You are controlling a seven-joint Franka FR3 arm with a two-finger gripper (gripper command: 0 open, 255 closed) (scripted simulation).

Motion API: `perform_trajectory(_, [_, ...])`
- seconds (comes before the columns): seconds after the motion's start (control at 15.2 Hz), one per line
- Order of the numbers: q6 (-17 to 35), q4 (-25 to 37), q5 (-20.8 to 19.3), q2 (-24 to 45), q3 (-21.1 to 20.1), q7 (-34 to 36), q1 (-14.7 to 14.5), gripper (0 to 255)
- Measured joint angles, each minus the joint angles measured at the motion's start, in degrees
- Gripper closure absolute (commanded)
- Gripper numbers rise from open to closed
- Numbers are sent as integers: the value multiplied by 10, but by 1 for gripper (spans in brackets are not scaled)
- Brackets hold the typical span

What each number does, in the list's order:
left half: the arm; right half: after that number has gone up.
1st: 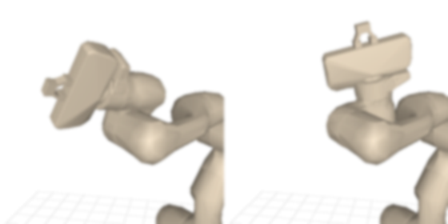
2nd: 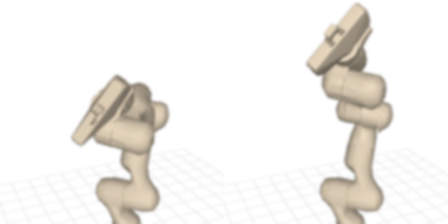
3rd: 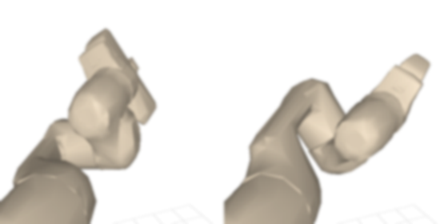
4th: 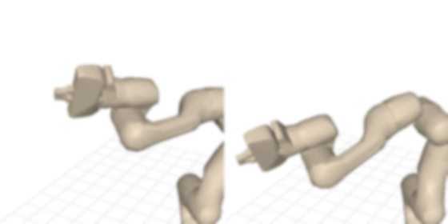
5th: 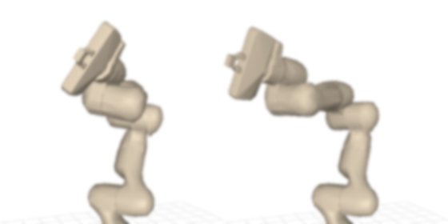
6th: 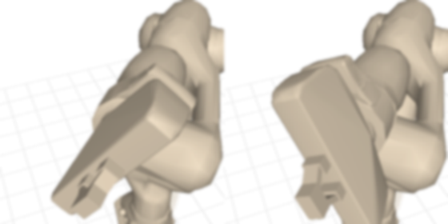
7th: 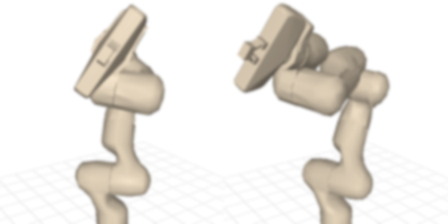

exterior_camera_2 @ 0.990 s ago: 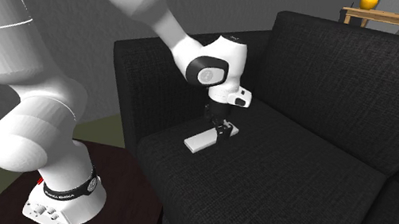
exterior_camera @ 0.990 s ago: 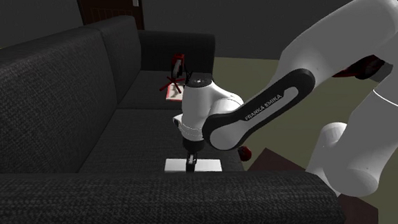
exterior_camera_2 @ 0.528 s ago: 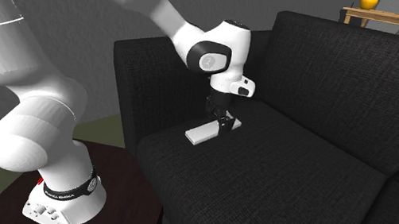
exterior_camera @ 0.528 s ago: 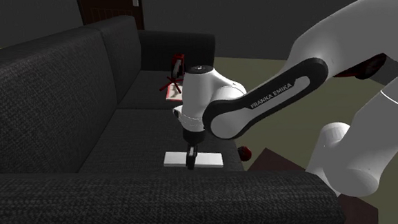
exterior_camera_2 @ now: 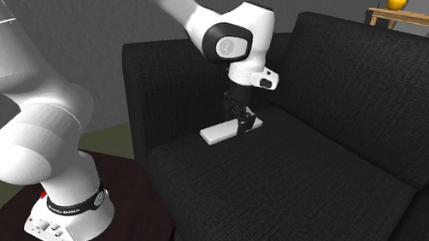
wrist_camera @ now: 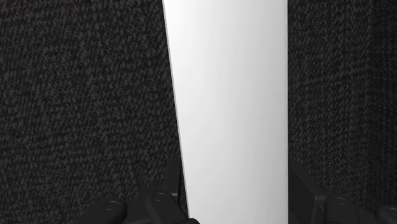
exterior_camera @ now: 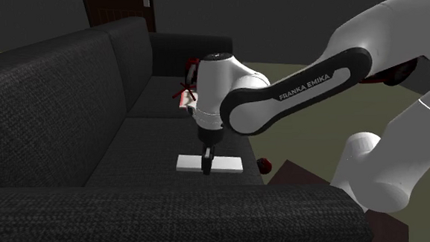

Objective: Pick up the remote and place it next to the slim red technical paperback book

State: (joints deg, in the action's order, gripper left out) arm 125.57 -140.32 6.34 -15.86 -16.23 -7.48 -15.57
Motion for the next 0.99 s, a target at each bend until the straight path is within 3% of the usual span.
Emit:
perform_trajectory(0.4, [-21, 34, -14, 16, 26, -36, 21, 255])
perform_trajectory(0.99, [-33, 136, -45, 110, 90, -134, 76, 255])
